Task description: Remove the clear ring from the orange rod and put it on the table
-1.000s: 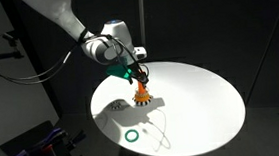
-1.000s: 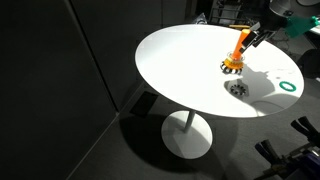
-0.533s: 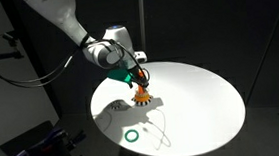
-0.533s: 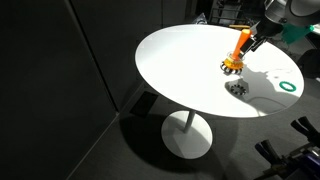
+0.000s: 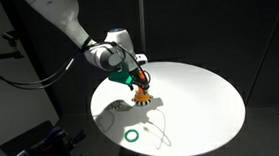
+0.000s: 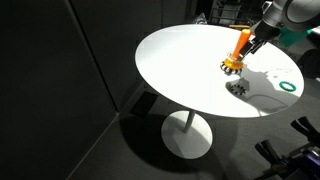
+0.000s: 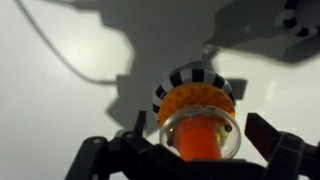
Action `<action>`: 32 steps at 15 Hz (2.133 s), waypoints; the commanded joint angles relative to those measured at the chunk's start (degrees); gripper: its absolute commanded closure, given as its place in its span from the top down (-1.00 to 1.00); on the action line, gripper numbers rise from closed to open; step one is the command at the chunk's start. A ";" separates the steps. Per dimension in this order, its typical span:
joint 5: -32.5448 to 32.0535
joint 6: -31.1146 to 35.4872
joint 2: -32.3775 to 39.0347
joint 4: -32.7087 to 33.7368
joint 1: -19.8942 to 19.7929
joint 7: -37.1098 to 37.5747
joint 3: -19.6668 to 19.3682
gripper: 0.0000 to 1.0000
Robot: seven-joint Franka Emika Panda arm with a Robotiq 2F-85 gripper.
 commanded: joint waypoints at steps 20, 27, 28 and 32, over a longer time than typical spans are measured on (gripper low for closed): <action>-1.49 2.93 5.00 4.72 1.96 2.03 -0.73 1.00; -1.12 4.06 5.70 4.69 1.35 1.13 -0.19 1.00; -1.04 4.12 5.83 4.66 1.24 1.02 -0.10 1.00; -0.54 4.13 5.99 4.55 0.63 0.47 0.45 1.00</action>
